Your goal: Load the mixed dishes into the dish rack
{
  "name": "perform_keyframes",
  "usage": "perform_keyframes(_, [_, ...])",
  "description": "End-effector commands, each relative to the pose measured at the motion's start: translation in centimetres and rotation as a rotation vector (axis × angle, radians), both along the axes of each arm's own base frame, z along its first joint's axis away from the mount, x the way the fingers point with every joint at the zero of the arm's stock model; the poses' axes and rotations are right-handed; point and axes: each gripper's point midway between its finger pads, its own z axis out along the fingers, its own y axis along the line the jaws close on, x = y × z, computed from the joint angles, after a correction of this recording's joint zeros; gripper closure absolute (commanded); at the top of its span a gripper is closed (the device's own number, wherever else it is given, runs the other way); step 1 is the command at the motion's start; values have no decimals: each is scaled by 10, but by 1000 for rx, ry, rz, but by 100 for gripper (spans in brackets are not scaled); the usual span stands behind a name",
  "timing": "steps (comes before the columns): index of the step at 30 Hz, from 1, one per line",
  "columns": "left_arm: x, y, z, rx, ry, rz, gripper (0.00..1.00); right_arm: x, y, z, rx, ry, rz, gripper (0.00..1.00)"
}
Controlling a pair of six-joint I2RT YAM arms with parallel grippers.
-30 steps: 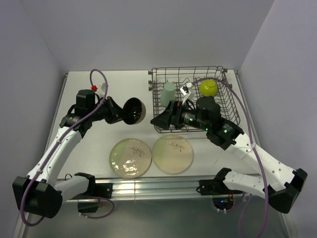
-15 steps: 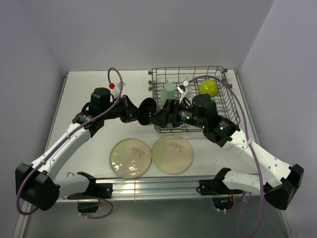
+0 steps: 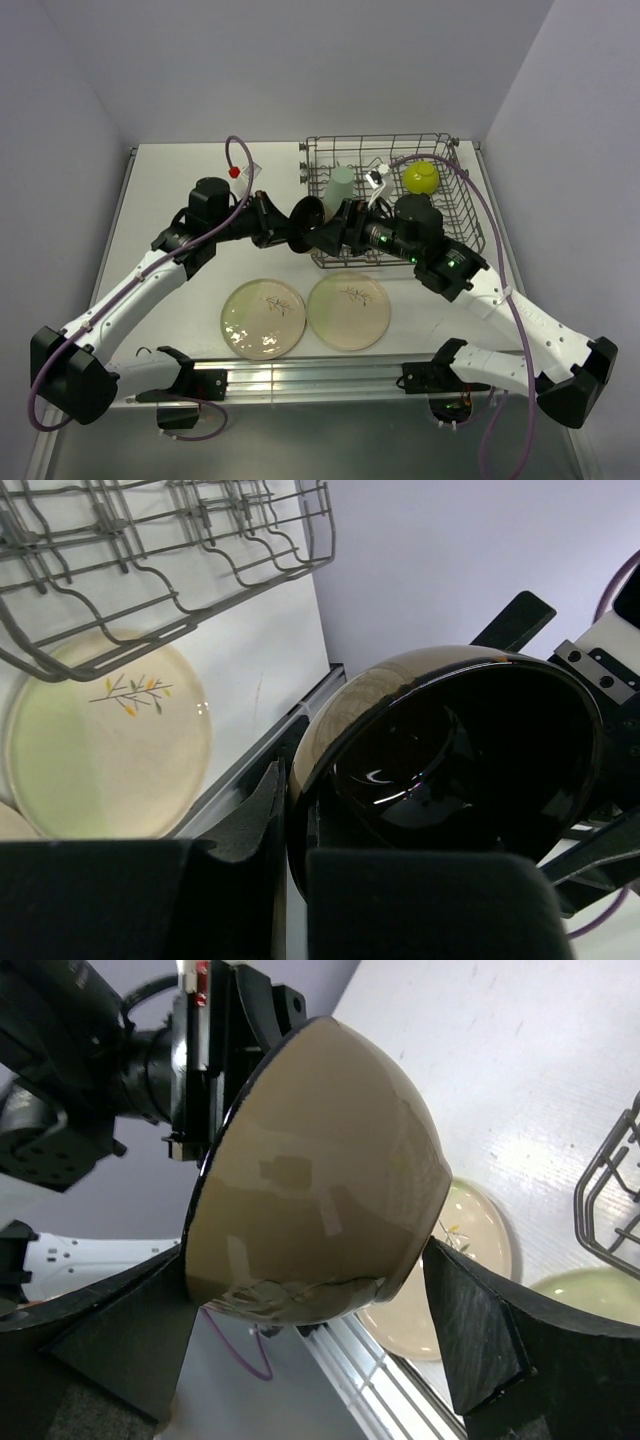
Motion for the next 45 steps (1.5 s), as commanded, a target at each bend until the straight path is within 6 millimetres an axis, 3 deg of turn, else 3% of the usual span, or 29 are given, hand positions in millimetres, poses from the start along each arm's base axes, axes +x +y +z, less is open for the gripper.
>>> perform_keyframes(1, [-5, -10, 50, -134, -119, -23, 100, 9, -9, 33, 100, -83, -77, 8])
perform_keyframes(8, [-17, -34, 54, -181, -108, -3, 100, 17, -17, 31, 122, -81, -155, 26])
perform_keyframes(12, [-23, -47, 59, -181, -119, 0, 100, 20, -17, 25, 93, -80, -177, 27])
perform_keyframes(16, [-29, -60, 60, -170, -117, -19, 100, 21, -18, 19, 63, -78, -182, 20])
perform_keyframes(22, [-35, -76, 57, -163, -109, -56, 100, 21, -27, 21, 46, -112, -208, 22])
perform_keyframes(24, [-36, -81, 54, -157, -102, -65, 100, 22, -32, 20, 39, -116, -230, 35])
perform_keyframes(25, [-37, -83, 53, -155, -100, -70, 100, 21, -33, 20, 39, -122, -228, 50])
perform_keyframes(27, [-37, -86, 51, -155, -96, -74, 100, 19, -34, 19, 41, -123, -227, 69])
perform_keyframes(28, [-37, -88, 50, -155, -94, -78, 100, 19, -35, 19, 42, -123, -227, 83])
perform_keyframes(30, [-37, -91, 48, -153, -89, -84, 100, 18, -36, 16, 33, -117, -229, 97])
perform_keyframes(36, [-34, -97, 48, -133, -89, -90, 100, 16, -41, 14, 19, -105, -238, 100])
perform_keyframes(37, [-33, -97, 44, -117, -85, -87, 98, 15, -41, 16, 17, -106, -239, 100])
perform_keyframes(40, [-28, -98, 48, -104, -106, -65, 75, 13, -44, 13, 0, -97, -243, 100])
perform_keyframes(41, [-28, -99, 51, -107, -112, -62, 62, 15, -48, 14, 0, -101, -265, 100])
perform_keyframes(45, [-29, -101, 51, -107, -110, -73, 41, 13, -53, 13, -7, -102, -277, 100])
